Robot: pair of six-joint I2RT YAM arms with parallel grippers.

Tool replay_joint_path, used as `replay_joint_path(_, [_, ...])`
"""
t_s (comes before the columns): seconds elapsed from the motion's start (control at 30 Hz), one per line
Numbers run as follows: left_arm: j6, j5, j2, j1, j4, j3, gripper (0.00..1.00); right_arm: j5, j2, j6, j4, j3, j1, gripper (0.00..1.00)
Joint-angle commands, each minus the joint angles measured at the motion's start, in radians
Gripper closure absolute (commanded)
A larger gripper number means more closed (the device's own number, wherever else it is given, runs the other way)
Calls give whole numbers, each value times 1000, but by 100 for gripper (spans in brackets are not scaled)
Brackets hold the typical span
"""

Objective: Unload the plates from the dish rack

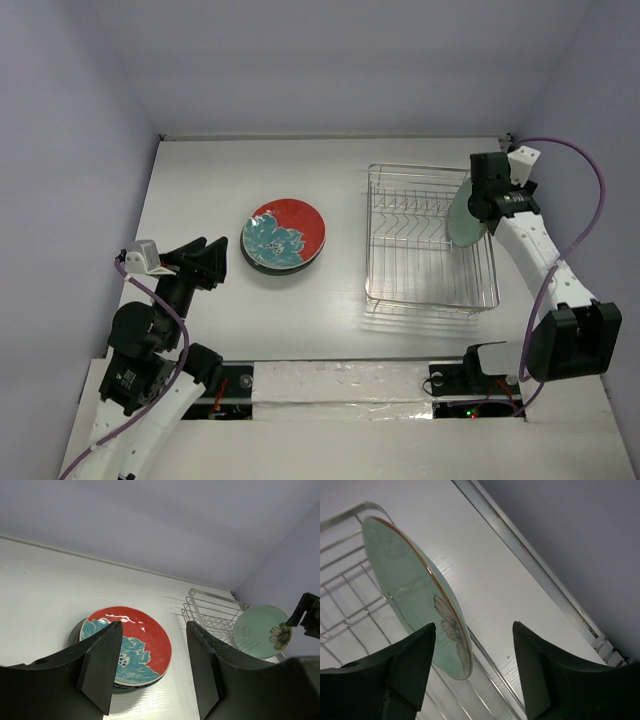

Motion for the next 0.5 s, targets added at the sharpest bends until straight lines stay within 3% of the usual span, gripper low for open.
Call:
replay_joint_path(0.0, [12, 4, -7, -6, 49, -7, 49, -39, 53, -77, -18, 43, -22, 33])
replay_joint_path(0.23, [12, 4, 12, -6, 49, -6, 49, -70, 137, -100, 19, 50, -54, 47])
replay_joint_path(0.47, [13, 4, 19, -6, 50, -7, 49, -70, 114, -136, 16, 96, -54, 88])
